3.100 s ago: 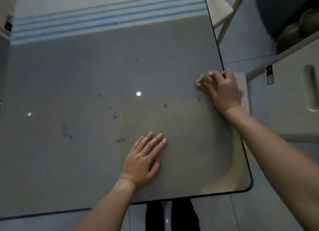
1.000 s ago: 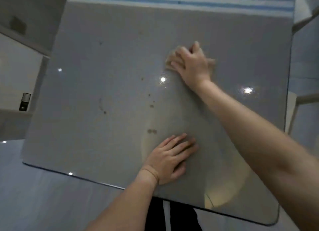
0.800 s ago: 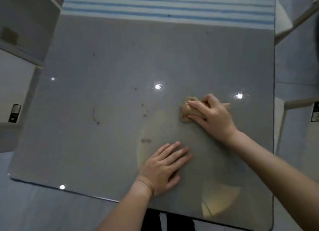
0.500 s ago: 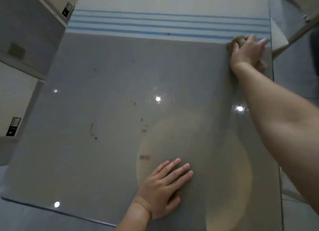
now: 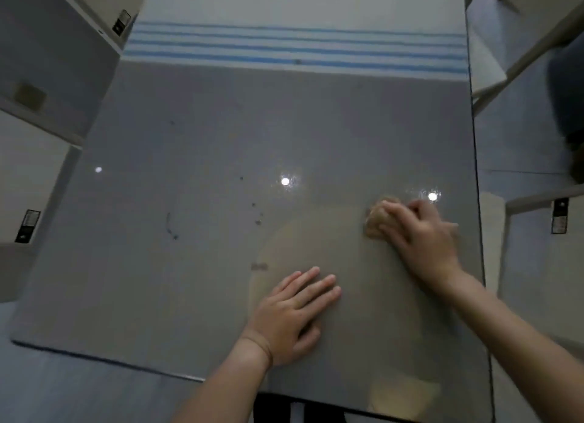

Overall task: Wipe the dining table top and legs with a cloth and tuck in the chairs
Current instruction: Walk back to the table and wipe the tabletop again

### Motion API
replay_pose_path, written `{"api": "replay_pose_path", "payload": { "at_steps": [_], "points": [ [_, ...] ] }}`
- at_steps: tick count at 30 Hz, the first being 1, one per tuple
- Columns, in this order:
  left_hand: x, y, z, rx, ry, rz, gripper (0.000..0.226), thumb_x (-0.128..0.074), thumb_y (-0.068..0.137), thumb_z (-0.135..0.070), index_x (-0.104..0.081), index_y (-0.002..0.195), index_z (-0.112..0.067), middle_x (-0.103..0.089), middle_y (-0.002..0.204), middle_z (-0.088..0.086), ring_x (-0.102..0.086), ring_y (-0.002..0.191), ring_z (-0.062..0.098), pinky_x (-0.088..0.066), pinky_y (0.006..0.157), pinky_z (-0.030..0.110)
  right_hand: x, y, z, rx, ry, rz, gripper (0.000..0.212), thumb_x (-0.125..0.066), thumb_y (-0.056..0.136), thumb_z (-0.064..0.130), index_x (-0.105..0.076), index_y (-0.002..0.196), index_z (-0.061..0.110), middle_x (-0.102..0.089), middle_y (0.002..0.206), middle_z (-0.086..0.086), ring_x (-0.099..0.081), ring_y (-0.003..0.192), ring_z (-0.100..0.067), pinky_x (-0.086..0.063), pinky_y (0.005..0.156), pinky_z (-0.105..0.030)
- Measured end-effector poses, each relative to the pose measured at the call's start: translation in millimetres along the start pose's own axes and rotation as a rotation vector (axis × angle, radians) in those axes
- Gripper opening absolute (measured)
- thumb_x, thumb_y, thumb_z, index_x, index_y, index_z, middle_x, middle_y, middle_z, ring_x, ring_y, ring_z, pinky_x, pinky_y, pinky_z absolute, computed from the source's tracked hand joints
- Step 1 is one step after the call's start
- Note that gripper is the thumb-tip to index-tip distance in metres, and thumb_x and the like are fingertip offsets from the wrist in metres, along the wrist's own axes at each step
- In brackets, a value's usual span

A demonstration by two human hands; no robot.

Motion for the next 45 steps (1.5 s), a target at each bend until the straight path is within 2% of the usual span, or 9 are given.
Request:
{"api": "replay_pose_path", "payload": {
  "at_steps": [6,12,17,23,28,34,37,42,45],
  "points": [
    [2.1,-0.8,-0.4,-0.011,0.001,-0.046,0.067,-0.055,0.08,-0.033,-0.038,0.145,-0.027,-0.034,0.153,-0.007,-0.023,0.145,0.017,-0.021,0.118,0.035,34.5,62.0,-83.4,-0.5,-0.131,-0.186,0.042,-0.046,0.088,0.058,-0.052,0.12,0.031,-0.043,0.117,-0.013,-0.054,0.101,-0.034,-0.045,0.087,-0.044],
    [0.3,-2.7,-2.4,-0.008,0.017,-0.02,0.065,-0.05,0.083,-0.035,-0.037,0.146,-0.027,-0.033,0.154,-0.006,-0.024,0.145,0.018,-0.016,0.119,0.034,0.5,-38.5,20.1,-0.229,-0.089,-0.103,0.037,-0.064,0.09,0.039,-0.064,0.121,0.021,-0.05,0.103,-0.014,-0.055,0.091,-0.032,-0.034,0.069,-0.028],
    [5.6,-4.5,-8.0,-0.008,-0.038,0.035,0.065,-0.042,0.083,-0.035,-0.035,0.147,-0.025,-0.031,0.155,-0.004,-0.02,0.146,0.02,-0.019,0.118,0.04,5.2,-99.6,25.6,-0.346,-0.084,-0.101,0.036,-0.065,0.089,0.039,-0.064,0.121,0.023,-0.049,0.1,-0.01,-0.055,0.087,-0.029,-0.032,0.072,-0.026],
    [67.3,-77.0,41.3,0.129,-0.137,-0.248,0.058,-0.053,0.089,-0.026,-0.039,0.145,-0.019,-0.034,0.154,0.0,-0.022,0.146,0.02,-0.016,0.12,0.037,-1.7,-107.3,51.3,-0.421,-0.028,-0.113,0.038,-0.069,0.085,0.038,-0.064,0.119,0.022,-0.047,0.104,-0.011,-0.058,0.085,-0.032,-0.044,0.075,-0.031],
    [51.4,-132.0,121.7,0.255,-0.071,-0.144,0.056,-0.046,0.09,-0.033,-0.04,0.145,-0.022,-0.036,0.152,-0.003,-0.024,0.145,0.017,-0.028,0.113,0.048,-59.6,-124.4,158.5,-0.078,0.046,0.016,0.039,-0.076,0.078,0.041,-0.068,0.11,0.019,-0.05,0.101,-0.012,-0.056,0.084,-0.03,-0.051,0.073,-0.034],
    [51.1,-132.3,131.1,0.196,-0.084,-0.164,0.055,-0.048,0.088,-0.03,-0.044,0.142,-0.021,-0.04,0.15,-0.004,-0.029,0.143,0.017,-0.025,0.116,0.042,-86.4,-110.2,231.4,0.649,0.063,0.15,0.047,-0.043,0.098,0.052,-0.07,0.108,0.015,-0.052,0.092,-0.012,-0.047,0.078,-0.025,-0.04,0.07,-0.032],
    [50.0,-133.3,133.8,0.191,-0.091,-0.191,0.055,-0.05,0.087,-0.028,-0.045,0.142,-0.022,-0.04,0.15,-0.006,-0.029,0.143,0.016,-0.025,0.117,0.039,-87.3,-46.1,201.3,0.51,0.019,0.057,0.048,-0.048,0.094,0.054,-0.069,0.108,0.014,-0.052,0.098,-0.014,-0.05,0.081,-0.026,-0.044,0.073,-0.034],
    [52.0,-133.1,136.1,0.192,-0.091,-0.229,0.055,-0.051,0.086,-0.026,-0.047,0.14,-0.022,-0.041,0.149,-0.007,-0.03,0.142,0.014,-0.024,0.117,0.037,-79.8,96.8,125.4,-0.066,0.015,-0.136,0.037,-0.064,0.081,0.052,-0.065,0.102,0.021,-0.047,0.108,-0.011,-0.049,0.099,-0.028,-0.041,0.084,-0.031],
    [54.0,-133.0,135.8,0.202,-0.096,-0.228,0.055,-0.051,0.085,-0.025,-0.047,0.14,-0.022,-0.042,0.148,-0.007,-0.031,0.142,0.014,-0.025,0.117,0.037,-83.7,100.6,119.5,-0.295,0.103,-0.154,0.036,-0.071,0.078,0.048,-0.066,0.102,0.022,-0.047,0.106,-0.01,-0.049,0.1,-0.03,-0.039,0.083,-0.03]
  ]
}}
Point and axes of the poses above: each hand's wrist, its own y-axis towards the middle knuckle, its own x-axis out of the back of the hand, z = x × y, the point moved 10 cm from there along y, towards the middle knuckle
